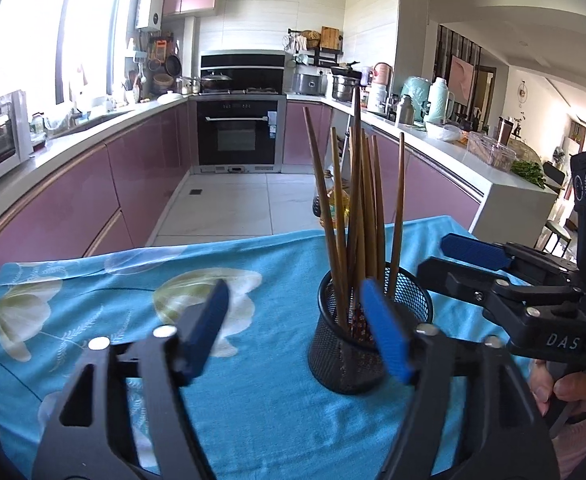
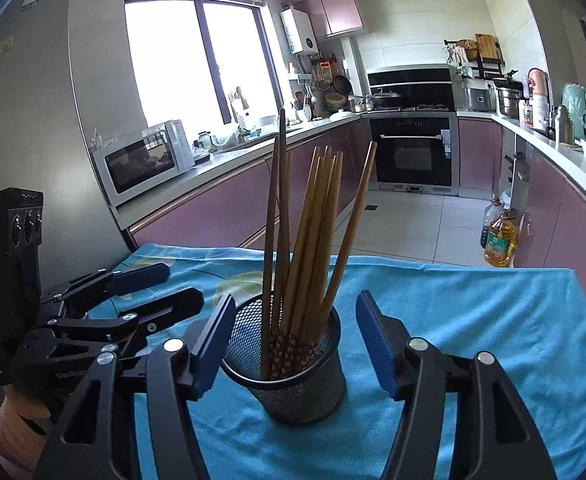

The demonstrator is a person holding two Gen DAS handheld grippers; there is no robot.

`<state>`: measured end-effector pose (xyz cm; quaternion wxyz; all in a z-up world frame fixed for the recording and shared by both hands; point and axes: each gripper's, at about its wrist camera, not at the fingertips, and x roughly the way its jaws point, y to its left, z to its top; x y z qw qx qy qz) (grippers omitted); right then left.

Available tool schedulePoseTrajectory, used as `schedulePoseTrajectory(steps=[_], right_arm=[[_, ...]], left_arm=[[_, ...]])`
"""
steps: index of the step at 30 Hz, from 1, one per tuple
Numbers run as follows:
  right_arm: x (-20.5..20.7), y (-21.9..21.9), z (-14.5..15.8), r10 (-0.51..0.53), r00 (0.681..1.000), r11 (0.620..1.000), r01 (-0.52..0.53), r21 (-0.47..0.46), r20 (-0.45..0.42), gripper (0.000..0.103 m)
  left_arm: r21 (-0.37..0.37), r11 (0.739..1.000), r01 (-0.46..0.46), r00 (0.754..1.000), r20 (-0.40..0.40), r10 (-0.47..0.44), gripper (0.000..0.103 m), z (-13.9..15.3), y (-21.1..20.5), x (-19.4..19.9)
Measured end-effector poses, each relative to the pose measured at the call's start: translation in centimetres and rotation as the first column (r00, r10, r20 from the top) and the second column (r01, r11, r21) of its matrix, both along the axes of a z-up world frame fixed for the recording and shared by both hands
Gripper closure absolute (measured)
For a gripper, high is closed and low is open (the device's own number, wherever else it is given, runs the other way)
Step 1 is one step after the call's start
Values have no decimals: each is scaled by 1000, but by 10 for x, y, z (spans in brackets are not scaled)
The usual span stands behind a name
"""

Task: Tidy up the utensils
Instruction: 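Open both tools and pull them back from the mesh cup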

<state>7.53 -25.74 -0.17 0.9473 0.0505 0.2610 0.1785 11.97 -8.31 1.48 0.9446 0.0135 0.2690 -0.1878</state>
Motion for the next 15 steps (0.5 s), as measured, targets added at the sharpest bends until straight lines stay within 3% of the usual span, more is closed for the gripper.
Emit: schedulePoseTrajectory(steps=[2,4,9,15], right_arm=[[-5,-2,-1,-22,1000,1000,22,-17,14,34],[-9,-5,-2,-45,999,999,46,-27,25,25],[-21,-4,-8,-81,994,994,86,-72,70,8],[-34,4,-17,-98,989,987,111,-114,113,7]], left_arm=[[10,1000,-16,1000,19,16,25,1,3,-8],[14,999,-36,999,35,35,10,1,7,-15],[39,996,-82,994,77,79,6,-4,13,-36],[35,991,-126,989,78,123,6,-10,25,-48]])
